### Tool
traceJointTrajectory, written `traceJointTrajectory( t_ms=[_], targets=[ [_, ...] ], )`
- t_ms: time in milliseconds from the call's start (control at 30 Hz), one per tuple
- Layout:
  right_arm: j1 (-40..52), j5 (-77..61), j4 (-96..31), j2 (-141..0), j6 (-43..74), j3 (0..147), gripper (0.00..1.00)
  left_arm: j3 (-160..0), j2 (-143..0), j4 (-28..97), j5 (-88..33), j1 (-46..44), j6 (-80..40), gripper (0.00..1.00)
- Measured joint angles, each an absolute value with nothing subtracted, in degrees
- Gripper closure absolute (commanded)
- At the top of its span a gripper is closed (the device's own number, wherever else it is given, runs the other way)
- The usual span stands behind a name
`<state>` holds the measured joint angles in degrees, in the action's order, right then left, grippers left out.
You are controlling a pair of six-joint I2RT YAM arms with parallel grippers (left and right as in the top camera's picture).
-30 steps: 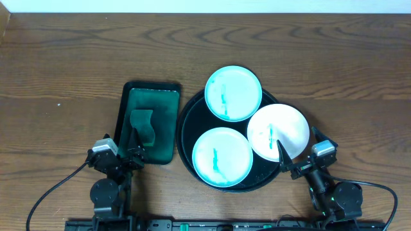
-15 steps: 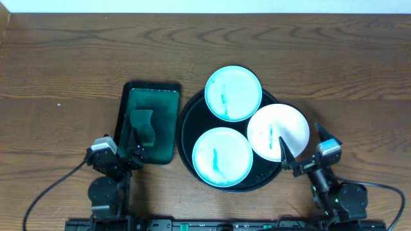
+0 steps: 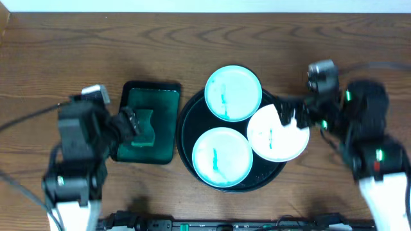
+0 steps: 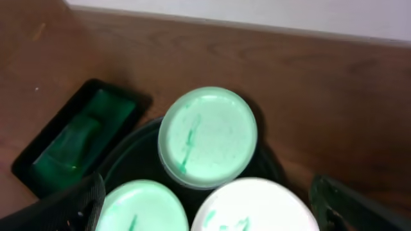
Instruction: Clean dirty plates on tray and stack at the side
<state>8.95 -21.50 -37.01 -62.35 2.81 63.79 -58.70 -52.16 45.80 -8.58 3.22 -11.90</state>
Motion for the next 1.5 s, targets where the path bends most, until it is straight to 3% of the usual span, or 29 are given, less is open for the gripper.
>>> traceJointTrajectory(
  t_ms=[100, 267, 400, 567, 767, 933, 1300, 1433, 1500],
  targets=[
    [9.0, -24.2, -37.7, -69.9, 3.5, 70.6, 0.01, -64.1, -57.5, 49.6, -9.8, 3.2, -11.9, 0.2],
    [9.5, -28.9, -41.9, -75.0, 3.3, 72.3, 0.15, -65.7, -59.6, 50.8, -14.0, 3.2, -11.9, 0.2],
    [15.4, -25.3, -50.4, -77.7, 2.2, 72.2, 0.25, -65.8, -59.6, 51.0, -16.0, 3.2, -11.9, 0.2],
    [24.8, -20.1, -54.6, -82.4, 2.5, 67.5, 0.37, -65.8, -59.7, 51.0, -16.7, 3.2, -11.9, 0.2],
    [27.9, -18.7, -54.6, -89.1, 4.4, 60.9, 0.51, -65.8, -60.7, 51.2, -16.7, 3.2, -11.9, 0.2],
    [28.3, -20.9, -54.4, -89.5, 4.3, 56.4, 0.53, -65.8, -62.0, 52.1, -16.8, 3.2, -11.9, 0.2],
    [29.4, -15.9, -41.2, -91.5, 9.9, 46.3, 0.57, -65.8, -64.9, 52.5, -16.8, 3.2, -11.9, 0.2],
    [29.2, -12.8, -36.1, -92.2, 11.4, 46.2, 0.63, -65.8, -65.0, 52.6, -16.8, 3.2, -11.9, 0.2],
    [28.7, -11.6, -33.2, -92.3, 11.5, 46.2, 0.74, -65.8, -65.0, 52.5, -16.8, 3.2, -11.9, 0.2]
  ],
)
